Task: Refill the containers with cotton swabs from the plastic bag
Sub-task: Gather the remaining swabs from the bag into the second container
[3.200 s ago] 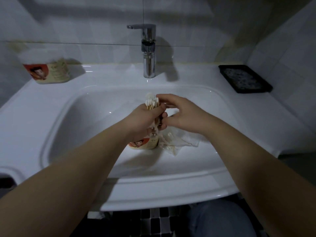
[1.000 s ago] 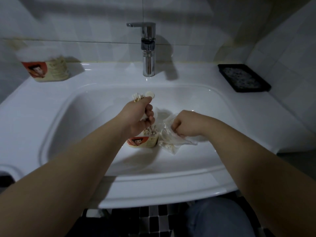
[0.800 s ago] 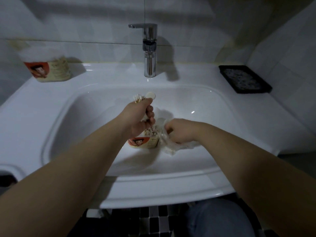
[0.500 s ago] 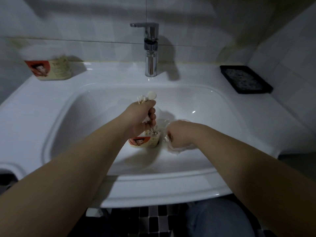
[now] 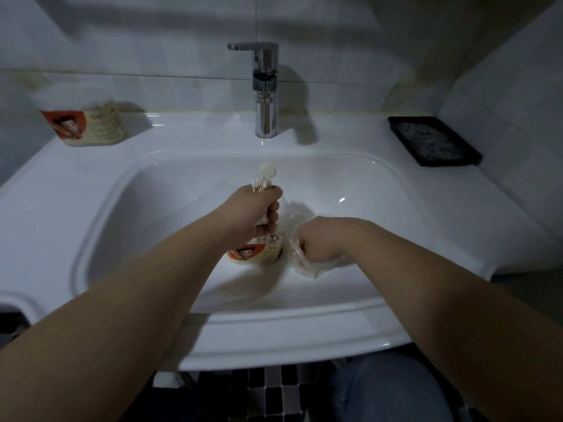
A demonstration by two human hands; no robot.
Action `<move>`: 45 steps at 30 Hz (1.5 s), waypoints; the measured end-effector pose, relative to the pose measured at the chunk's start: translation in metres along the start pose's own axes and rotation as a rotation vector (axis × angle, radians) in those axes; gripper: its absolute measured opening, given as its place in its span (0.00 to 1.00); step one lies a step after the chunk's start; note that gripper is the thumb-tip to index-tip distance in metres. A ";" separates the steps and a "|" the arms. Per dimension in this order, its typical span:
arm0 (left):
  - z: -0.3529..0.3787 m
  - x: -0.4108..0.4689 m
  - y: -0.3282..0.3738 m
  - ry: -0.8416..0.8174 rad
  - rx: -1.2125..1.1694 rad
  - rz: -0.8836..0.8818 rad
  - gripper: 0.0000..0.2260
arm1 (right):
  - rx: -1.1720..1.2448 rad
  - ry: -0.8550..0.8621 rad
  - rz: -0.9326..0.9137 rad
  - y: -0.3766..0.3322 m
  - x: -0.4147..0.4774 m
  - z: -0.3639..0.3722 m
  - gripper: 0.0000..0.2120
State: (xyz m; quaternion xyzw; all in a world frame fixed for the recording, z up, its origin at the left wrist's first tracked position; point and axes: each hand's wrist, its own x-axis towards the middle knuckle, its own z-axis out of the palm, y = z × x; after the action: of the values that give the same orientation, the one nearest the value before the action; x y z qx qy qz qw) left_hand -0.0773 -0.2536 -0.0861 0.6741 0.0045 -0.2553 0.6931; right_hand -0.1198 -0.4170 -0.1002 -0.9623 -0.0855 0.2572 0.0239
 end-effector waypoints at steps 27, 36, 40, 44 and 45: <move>0.003 0.000 -0.004 0.170 0.704 0.209 0.10 | 0.294 0.386 0.041 0.007 -0.029 -0.035 0.15; -0.005 0.001 -0.002 0.245 0.727 0.187 0.11 | 0.622 0.563 0.038 0.022 -0.036 -0.042 0.06; -0.007 0.003 -0.002 0.257 0.748 0.182 0.10 | 0.953 0.624 0.004 0.027 -0.036 -0.044 0.06; -0.006 0.003 -0.004 0.271 0.735 0.232 0.08 | 1.217 0.735 -0.003 0.021 -0.035 -0.046 0.08; -0.005 0.003 -0.004 0.284 0.709 0.272 0.09 | 1.266 0.754 -0.004 0.020 -0.034 -0.046 0.09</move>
State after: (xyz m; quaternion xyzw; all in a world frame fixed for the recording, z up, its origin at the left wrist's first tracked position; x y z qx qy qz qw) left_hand -0.0743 -0.2500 -0.0913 0.8944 -0.0774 -0.0516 0.4375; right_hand -0.1227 -0.4430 -0.0452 -0.7872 0.0918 -0.0911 0.6030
